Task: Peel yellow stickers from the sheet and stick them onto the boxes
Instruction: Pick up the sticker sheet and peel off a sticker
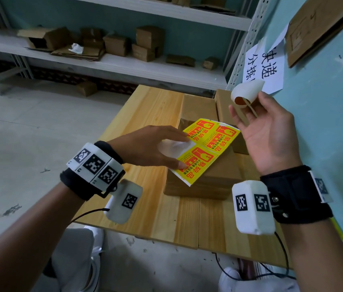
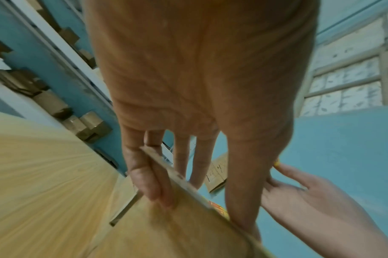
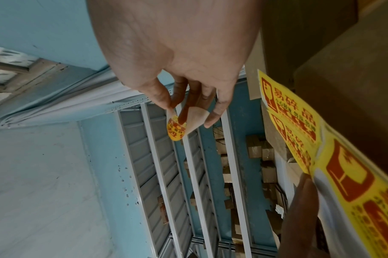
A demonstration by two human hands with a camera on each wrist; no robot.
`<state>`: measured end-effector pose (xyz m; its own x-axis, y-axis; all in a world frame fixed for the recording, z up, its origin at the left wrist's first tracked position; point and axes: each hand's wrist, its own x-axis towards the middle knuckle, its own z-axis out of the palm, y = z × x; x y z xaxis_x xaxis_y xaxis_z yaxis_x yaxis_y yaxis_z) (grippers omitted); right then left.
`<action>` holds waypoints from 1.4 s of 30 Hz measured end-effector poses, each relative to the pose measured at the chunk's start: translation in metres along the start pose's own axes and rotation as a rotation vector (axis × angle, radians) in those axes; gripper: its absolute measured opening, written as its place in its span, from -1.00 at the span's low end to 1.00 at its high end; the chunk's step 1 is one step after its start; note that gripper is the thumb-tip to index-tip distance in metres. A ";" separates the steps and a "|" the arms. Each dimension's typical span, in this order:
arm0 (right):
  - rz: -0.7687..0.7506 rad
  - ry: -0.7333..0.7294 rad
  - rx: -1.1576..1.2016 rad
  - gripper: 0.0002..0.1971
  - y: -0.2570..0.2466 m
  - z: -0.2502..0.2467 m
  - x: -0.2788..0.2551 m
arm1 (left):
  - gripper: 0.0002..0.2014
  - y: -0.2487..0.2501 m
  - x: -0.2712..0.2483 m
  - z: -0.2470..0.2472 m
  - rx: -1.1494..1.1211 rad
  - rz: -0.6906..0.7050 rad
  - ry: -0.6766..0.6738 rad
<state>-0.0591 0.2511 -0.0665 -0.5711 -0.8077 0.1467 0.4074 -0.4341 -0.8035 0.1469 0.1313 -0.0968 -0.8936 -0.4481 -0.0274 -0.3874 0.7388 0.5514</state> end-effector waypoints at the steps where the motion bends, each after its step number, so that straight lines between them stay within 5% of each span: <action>1: -0.001 0.000 0.008 -0.70 -0.001 0.001 0.001 | -0.28 -0.003 -0.001 -0.002 -0.009 -0.008 0.000; 17: -0.020 0.031 -0.032 -0.58 -0.001 0.007 -0.003 | -0.36 -0.069 -0.020 -0.021 0.117 -0.294 0.109; 30: -0.019 0.032 -0.044 -0.57 0.000 0.010 -0.004 | -0.32 -0.070 -0.023 -0.012 0.623 -0.579 -0.123; 33: -0.020 0.035 -0.048 -0.57 0.000 0.010 -0.004 | -0.30 -0.063 -0.022 -0.010 0.715 -0.529 -0.076; 37: -0.019 0.037 -0.061 -0.57 0.000 0.010 -0.004 | -0.43 -0.054 -0.016 0.003 0.481 -0.331 -0.168; 42: -0.026 0.027 -0.066 -0.59 0.000 0.011 -0.005 | -0.46 -0.059 -0.019 0.005 0.571 -0.395 -0.187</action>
<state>-0.0490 0.2509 -0.0609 -0.6006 -0.7847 0.1534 0.3444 -0.4270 -0.8361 0.1857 0.0984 -0.1327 -0.6661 -0.6806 -0.3052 -0.7024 0.7100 -0.0503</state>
